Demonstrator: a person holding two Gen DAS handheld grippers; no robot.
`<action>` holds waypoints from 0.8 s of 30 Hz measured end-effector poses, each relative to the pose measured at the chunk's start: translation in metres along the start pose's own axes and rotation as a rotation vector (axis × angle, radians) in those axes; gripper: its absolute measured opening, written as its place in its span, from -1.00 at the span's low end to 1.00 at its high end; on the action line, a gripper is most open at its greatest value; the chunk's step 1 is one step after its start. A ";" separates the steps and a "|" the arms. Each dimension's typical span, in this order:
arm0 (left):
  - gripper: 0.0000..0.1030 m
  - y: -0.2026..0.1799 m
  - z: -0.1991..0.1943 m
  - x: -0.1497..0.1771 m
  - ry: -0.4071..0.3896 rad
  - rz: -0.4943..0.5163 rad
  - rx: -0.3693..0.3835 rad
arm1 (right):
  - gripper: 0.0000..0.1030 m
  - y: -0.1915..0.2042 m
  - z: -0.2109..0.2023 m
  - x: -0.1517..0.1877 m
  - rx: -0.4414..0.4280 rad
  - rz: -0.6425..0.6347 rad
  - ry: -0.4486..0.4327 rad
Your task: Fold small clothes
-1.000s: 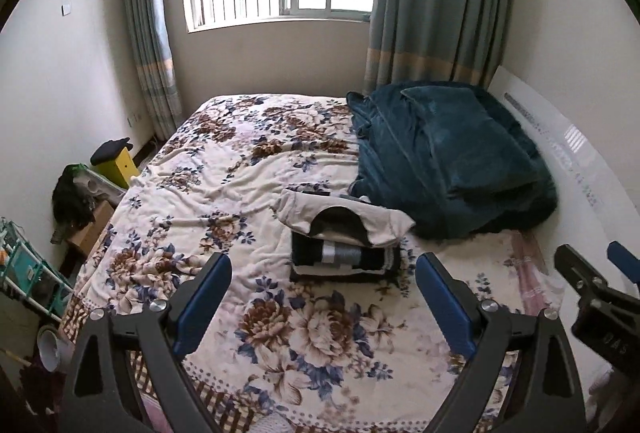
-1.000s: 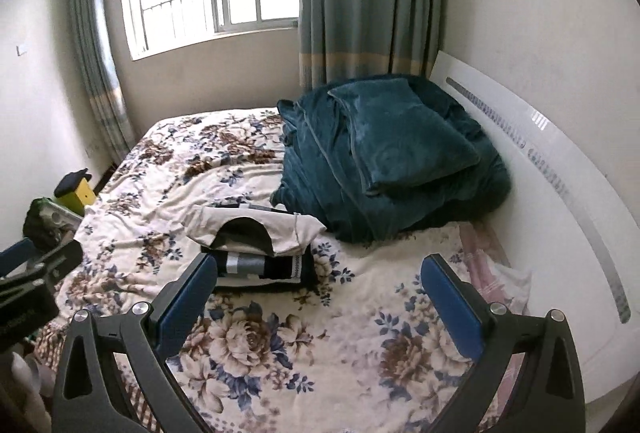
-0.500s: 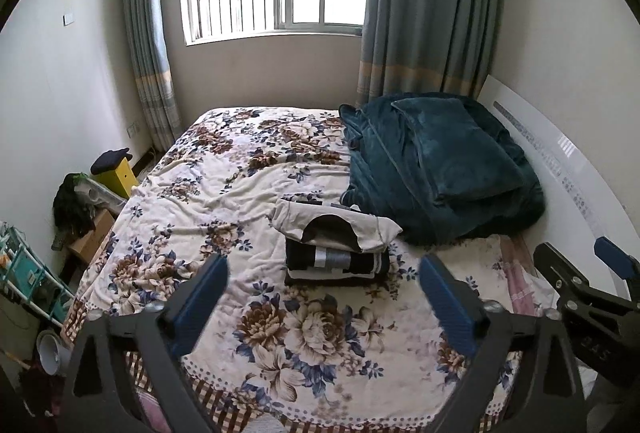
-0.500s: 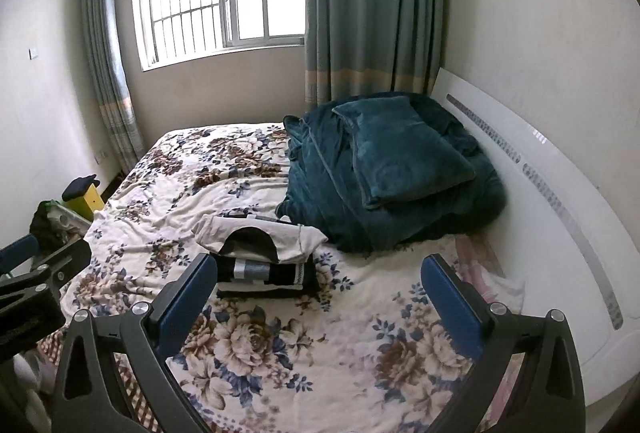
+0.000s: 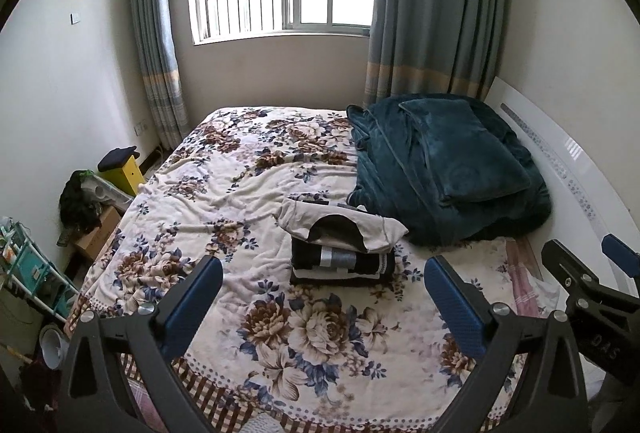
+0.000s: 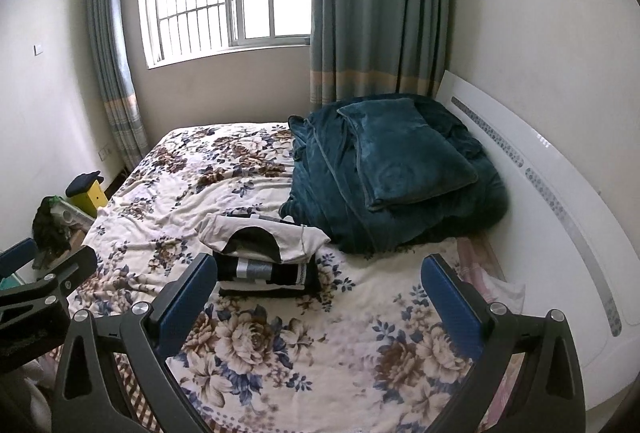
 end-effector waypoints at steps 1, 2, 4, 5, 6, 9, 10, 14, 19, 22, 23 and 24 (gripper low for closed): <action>1.00 0.000 0.000 0.000 0.001 -0.001 0.001 | 1.00 0.000 0.000 0.000 0.000 0.001 0.001; 1.00 0.000 0.000 0.000 0.003 -0.002 0.000 | 1.00 0.000 0.000 0.000 -0.001 0.004 0.001; 1.00 0.000 0.001 0.000 0.008 -0.005 0.000 | 1.00 0.000 0.000 0.001 0.000 0.000 0.001; 1.00 0.001 0.000 0.000 0.007 -0.006 -0.001 | 1.00 0.000 0.001 0.001 -0.004 -0.002 0.003; 1.00 0.001 0.000 0.000 0.006 -0.005 -0.003 | 1.00 0.000 0.001 0.001 -0.007 -0.003 0.005; 1.00 0.002 -0.001 -0.001 0.006 -0.006 -0.004 | 1.00 -0.001 0.001 0.001 -0.010 -0.002 0.004; 1.00 0.002 0.001 -0.001 0.006 -0.002 -0.002 | 1.00 -0.001 0.002 0.001 -0.013 -0.002 0.005; 1.00 0.002 0.000 0.000 0.009 -0.003 -0.006 | 1.00 -0.002 0.002 0.002 -0.015 -0.003 0.006; 1.00 0.003 -0.001 -0.001 0.012 -0.002 -0.007 | 1.00 -0.002 0.003 0.001 -0.020 -0.010 0.007; 1.00 0.003 0.000 -0.001 0.012 -0.003 -0.006 | 1.00 -0.002 0.003 0.001 -0.019 -0.009 0.007; 1.00 0.003 0.000 -0.001 0.011 -0.003 -0.006 | 1.00 -0.002 0.003 0.001 -0.020 -0.009 0.007; 1.00 0.004 -0.001 -0.001 0.010 -0.003 -0.008 | 1.00 -0.002 0.003 0.001 -0.017 -0.009 0.007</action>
Point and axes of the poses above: each gripper's, at about its wrist camera, not at the fingertips, and z roughly the way its jaws point, y to its left, x to its underside, the point moved 8 cm from there along z, roughly the way its jaws point
